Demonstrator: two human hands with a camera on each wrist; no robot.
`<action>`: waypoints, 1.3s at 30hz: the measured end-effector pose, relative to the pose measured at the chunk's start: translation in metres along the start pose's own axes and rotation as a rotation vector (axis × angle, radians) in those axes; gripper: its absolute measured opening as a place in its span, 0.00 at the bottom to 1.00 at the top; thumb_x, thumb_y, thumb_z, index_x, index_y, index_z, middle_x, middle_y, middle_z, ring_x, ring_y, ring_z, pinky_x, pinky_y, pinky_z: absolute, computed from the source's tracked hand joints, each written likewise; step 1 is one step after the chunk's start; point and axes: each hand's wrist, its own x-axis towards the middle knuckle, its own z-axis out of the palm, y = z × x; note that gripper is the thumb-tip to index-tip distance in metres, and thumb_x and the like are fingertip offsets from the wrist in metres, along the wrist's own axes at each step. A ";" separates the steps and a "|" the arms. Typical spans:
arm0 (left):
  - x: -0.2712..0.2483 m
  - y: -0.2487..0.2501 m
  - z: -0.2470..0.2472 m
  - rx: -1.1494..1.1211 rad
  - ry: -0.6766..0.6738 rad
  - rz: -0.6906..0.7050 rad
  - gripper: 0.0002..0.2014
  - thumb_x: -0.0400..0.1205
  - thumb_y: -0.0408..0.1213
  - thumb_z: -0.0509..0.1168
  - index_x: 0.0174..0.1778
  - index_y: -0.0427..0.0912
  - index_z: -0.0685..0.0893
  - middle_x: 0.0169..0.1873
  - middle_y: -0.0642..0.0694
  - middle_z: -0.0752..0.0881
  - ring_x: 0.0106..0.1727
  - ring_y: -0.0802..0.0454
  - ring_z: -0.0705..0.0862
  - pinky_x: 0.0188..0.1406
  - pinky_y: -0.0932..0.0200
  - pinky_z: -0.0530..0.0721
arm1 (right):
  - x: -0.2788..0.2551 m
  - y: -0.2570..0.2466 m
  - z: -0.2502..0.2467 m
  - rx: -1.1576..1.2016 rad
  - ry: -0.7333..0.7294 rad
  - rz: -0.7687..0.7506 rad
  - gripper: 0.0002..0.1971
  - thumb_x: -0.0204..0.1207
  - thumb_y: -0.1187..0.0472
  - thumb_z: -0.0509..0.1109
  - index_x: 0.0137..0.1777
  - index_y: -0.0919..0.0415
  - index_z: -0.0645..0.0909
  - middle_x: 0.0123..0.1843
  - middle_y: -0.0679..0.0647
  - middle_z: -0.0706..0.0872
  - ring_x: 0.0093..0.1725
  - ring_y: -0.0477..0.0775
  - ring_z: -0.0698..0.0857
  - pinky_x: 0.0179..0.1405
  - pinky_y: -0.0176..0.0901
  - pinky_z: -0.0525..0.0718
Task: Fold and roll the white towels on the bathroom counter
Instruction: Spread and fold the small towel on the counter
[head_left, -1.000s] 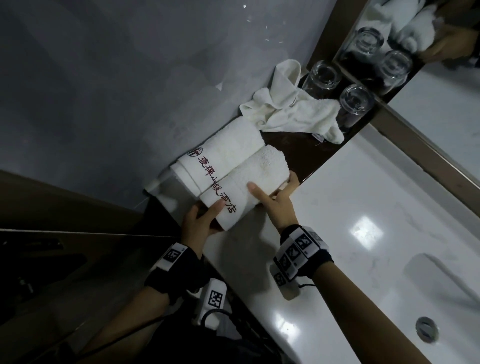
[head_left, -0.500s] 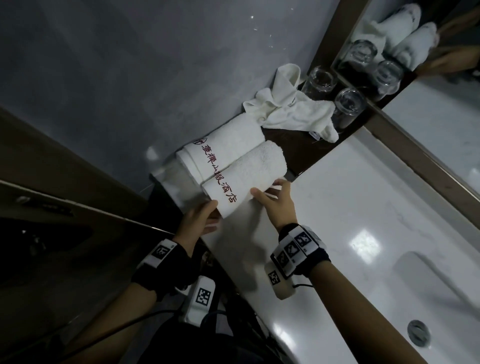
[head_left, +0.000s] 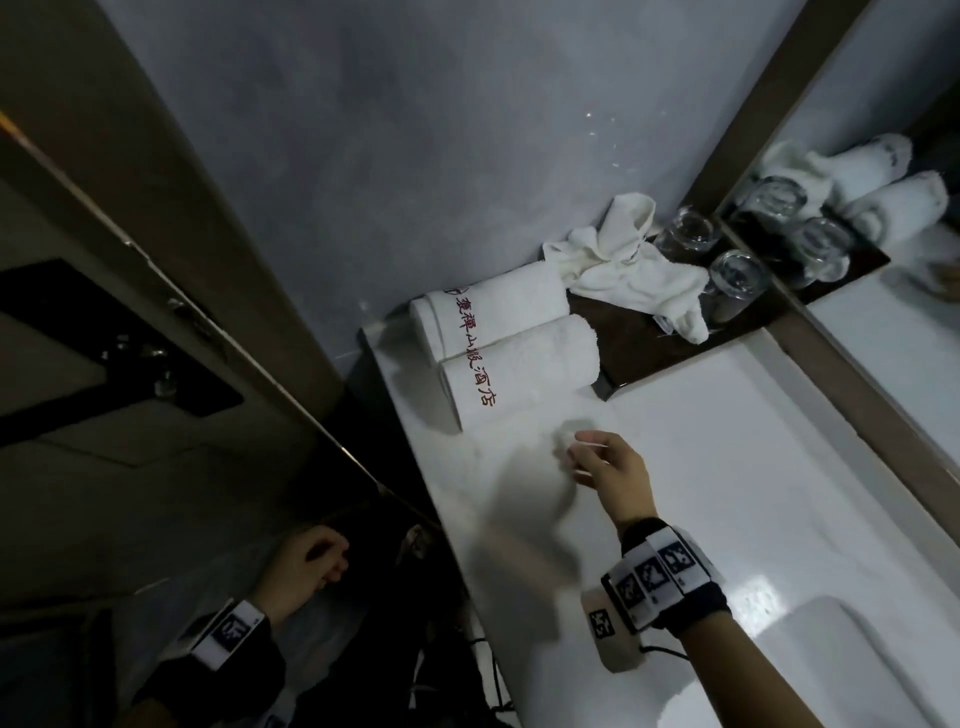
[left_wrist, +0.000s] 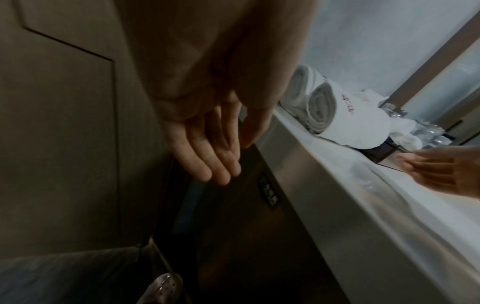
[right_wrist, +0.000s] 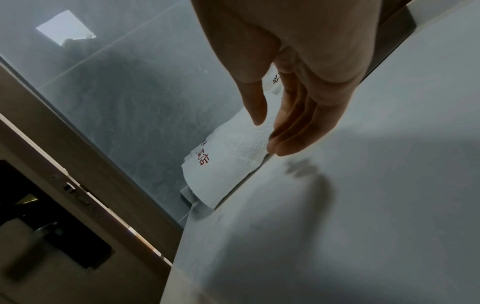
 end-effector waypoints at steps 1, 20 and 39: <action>-0.007 -0.009 -0.003 -0.013 0.010 -0.007 0.13 0.81 0.22 0.58 0.36 0.41 0.80 0.29 0.41 0.83 0.29 0.49 0.79 0.26 0.68 0.78 | 0.001 0.000 -0.002 -0.010 -0.007 -0.013 0.04 0.76 0.68 0.68 0.48 0.61 0.80 0.48 0.68 0.87 0.47 0.66 0.87 0.49 0.51 0.86; 0.060 0.220 0.067 -0.067 -0.216 0.490 0.09 0.81 0.23 0.60 0.43 0.40 0.81 0.30 0.46 0.85 0.29 0.61 0.83 0.32 0.69 0.80 | 0.062 -0.066 -0.022 -0.013 0.125 -0.240 0.08 0.79 0.73 0.61 0.49 0.66 0.82 0.36 0.55 0.84 0.32 0.44 0.84 0.36 0.35 0.84; 0.184 0.371 0.164 0.483 0.052 0.801 0.20 0.73 0.20 0.62 0.61 0.35 0.78 0.58 0.34 0.79 0.59 0.40 0.76 0.61 0.53 0.74 | 0.178 -0.104 -0.021 -0.837 0.396 -0.358 0.20 0.73 0.56 0.71 0.64 0.58 0.76 0.67 0.53 0.77 0.71 0.57 0.68 0.67 0.44 0.56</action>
